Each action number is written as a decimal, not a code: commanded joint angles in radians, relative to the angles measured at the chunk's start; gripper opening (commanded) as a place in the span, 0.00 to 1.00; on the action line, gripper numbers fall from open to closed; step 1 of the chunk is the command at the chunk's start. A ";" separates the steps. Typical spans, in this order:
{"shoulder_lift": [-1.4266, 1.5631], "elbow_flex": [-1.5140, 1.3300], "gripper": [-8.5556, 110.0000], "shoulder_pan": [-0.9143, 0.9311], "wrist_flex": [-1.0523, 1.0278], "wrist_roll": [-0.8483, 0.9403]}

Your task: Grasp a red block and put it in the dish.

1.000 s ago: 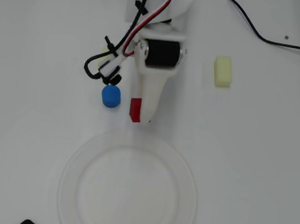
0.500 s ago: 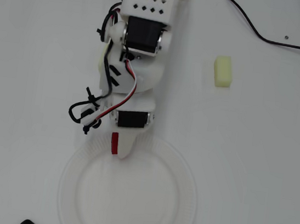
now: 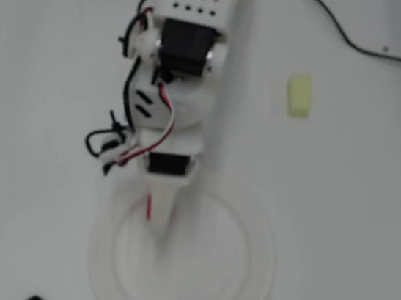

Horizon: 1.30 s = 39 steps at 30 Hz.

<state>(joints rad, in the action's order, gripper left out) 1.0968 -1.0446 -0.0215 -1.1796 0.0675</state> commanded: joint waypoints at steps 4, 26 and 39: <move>0.017 0.396 0.46 -0.005 -0.457 -0.012; 1.559 -1.203 0.46 0.011 -0.259 0.135; 1.991 -1.908 0.40 -0.038 0.000 0.084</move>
<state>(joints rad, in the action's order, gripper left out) 3.0051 -2.8808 -0.0491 -1.2011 0.1657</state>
